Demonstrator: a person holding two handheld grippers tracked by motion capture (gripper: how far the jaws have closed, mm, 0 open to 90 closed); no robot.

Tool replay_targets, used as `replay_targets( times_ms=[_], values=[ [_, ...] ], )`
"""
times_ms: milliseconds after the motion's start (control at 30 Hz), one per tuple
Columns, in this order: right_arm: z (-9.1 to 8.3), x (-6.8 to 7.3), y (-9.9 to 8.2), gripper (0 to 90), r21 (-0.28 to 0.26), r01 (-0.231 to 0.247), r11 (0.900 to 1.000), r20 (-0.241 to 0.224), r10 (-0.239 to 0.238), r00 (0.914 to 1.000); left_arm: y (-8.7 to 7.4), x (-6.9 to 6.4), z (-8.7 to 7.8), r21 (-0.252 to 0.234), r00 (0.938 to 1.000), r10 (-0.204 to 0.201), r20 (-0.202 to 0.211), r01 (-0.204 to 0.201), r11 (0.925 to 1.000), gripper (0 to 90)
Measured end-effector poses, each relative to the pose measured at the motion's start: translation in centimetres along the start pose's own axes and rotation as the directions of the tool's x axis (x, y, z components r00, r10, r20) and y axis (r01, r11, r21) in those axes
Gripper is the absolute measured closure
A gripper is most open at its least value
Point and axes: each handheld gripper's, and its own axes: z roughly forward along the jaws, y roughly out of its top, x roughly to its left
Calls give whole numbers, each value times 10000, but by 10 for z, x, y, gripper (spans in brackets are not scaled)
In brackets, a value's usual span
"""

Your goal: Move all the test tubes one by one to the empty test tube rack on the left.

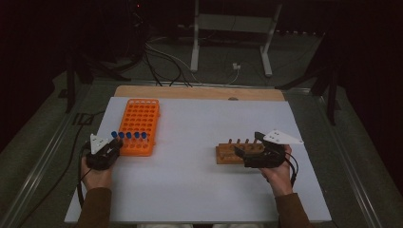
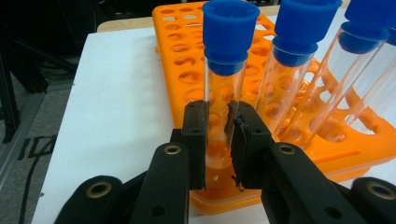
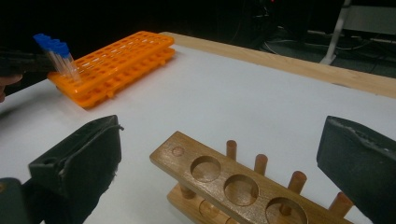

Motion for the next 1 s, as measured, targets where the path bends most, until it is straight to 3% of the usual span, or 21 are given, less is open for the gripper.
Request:
replay_targets(
  times_ms=[200, 367, 600, 700, 867, 1000],
  values=[
    [2, 1, -1, 2, 74, 69, 9999, 1, -69, 10000, -1, 1, -2, -76, 9996, -252, 86, 253, 9997, 774],
    [5, -1, -3, 2, 151, 177, 9997, 191, -179, 9997, 0, 5, -8, -353, 9981, -609, 6, 609, 9975, 592],
    [2, -3, -3, 2, 55, 121, 9999, 292, -123, 9995, 6, 13, -29, -1122, 9903, -1316, 445, 1359, 9844, 474],
    [1, -5, -5, 2, 64, 200, 9998, 414, -203, 9989, 8, 13, -37, -1252, 9885, -1325, 728, 1409, 9821, 451],
    [-5, -8, -8, 2, -103, 176, 9998, 445, -171, 9989, 17, 7, -48, -1441, 9861, -1260, 1082, 1409, 9795, 262],
    [-11, -12, -11, 2, -238, 204, 9995, 534, -191, 9984, 22, -1, -57, -1417, 9880, -714, 1367, 908, 9857, 152]
  ],
)
